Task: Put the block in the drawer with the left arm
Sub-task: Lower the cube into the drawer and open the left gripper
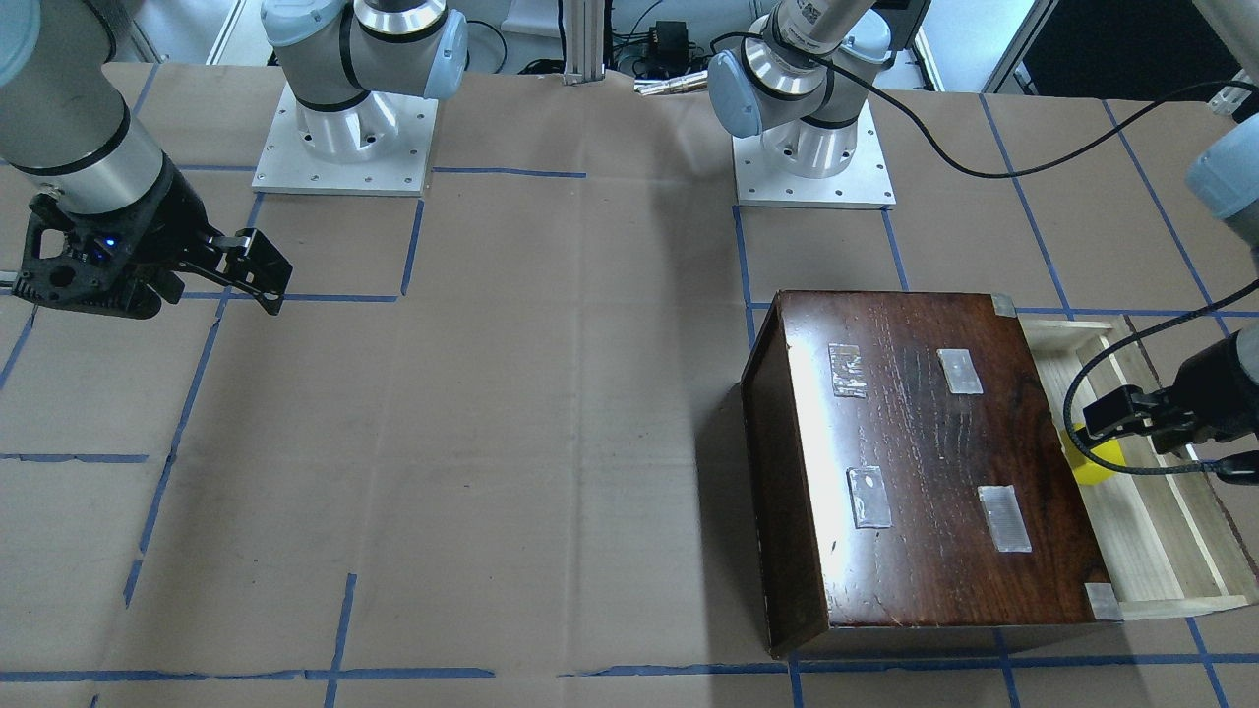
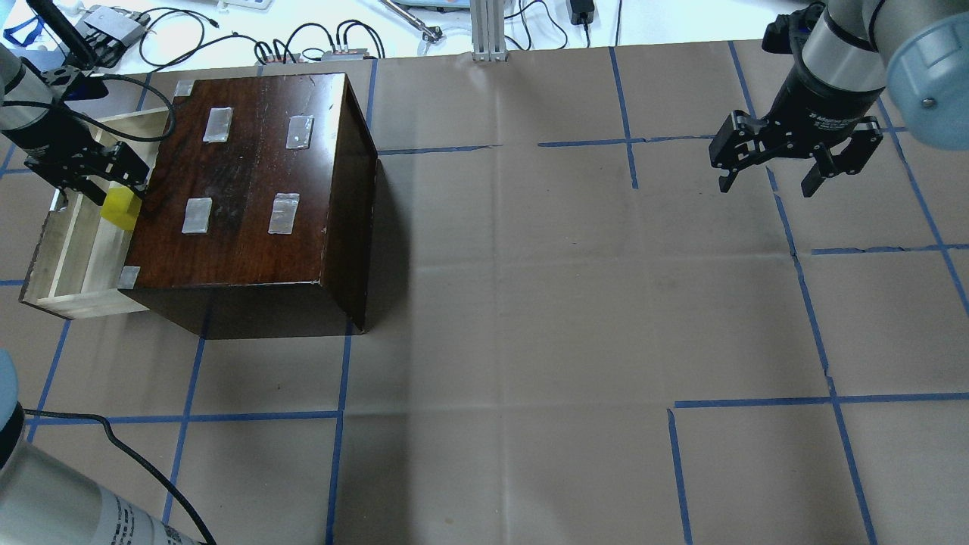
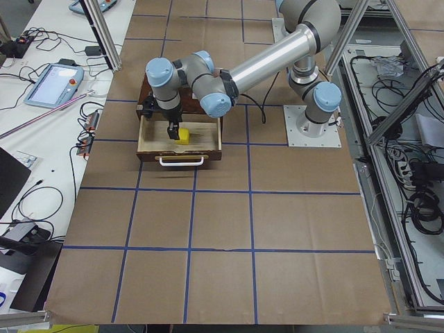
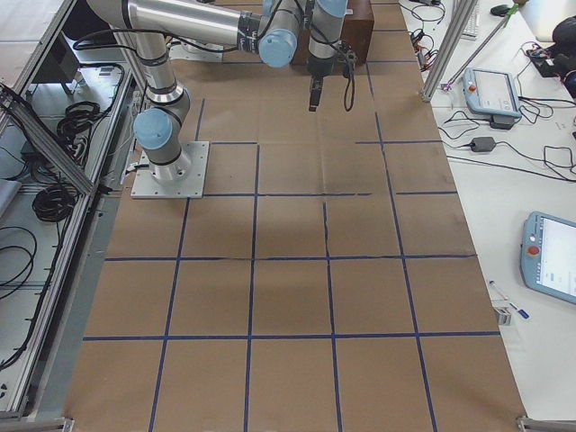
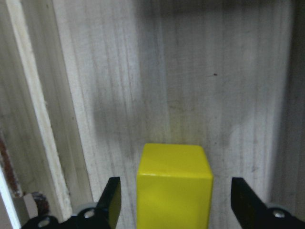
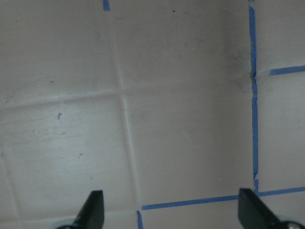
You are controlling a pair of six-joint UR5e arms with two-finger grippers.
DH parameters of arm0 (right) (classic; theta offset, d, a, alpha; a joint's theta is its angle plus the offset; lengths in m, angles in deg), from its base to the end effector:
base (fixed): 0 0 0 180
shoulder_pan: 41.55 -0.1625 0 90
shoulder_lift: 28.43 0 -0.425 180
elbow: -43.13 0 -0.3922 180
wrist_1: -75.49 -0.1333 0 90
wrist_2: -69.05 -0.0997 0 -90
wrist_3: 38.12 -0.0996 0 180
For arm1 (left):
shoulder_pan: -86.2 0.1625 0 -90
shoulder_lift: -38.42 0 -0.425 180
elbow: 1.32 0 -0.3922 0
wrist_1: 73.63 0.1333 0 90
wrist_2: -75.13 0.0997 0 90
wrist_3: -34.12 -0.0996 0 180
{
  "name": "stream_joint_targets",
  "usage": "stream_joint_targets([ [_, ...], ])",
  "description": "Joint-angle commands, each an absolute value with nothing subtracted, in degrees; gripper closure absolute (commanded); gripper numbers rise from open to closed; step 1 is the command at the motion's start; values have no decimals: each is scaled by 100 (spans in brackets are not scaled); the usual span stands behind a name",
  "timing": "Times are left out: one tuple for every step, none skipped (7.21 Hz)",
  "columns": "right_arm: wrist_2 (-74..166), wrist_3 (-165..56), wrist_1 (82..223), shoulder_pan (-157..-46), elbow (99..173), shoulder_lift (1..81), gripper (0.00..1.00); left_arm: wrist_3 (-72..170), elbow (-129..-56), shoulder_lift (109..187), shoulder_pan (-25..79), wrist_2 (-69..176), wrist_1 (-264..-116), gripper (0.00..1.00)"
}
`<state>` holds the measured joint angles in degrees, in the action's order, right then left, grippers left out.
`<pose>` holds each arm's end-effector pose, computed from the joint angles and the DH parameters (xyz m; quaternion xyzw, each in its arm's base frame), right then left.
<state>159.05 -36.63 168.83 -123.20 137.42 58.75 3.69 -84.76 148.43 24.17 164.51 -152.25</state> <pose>0.0588 -0.5171 0.4325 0.0598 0.9977 0.0328 0.0028 0.1735 -0.6132 0.3675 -0.0214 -0.9996 -0.0131 0.0135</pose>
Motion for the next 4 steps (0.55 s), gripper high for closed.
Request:
stream_joint_targets([
  [15905, -3663, 16883, -12320, 13744, 5875, 0, 710, -8535, 14312, 2336, 16451, -15639, 2],
  [15905, -3672, 16883, -12320, 13744, 5875, 0, 1044, -8534, 14092, 1961, 16460, -15842, 2],
  [15905, -3672, 16883, -12320, 13744, 5875, 0, 1396, -8587, 13907, 1540, 16460, -15879, 1],
  [15905, -3672, 16883, -12320, 13735, 5875, 0, 1956, -8613, 13818, 1127, 16460, -16071, 1],
])
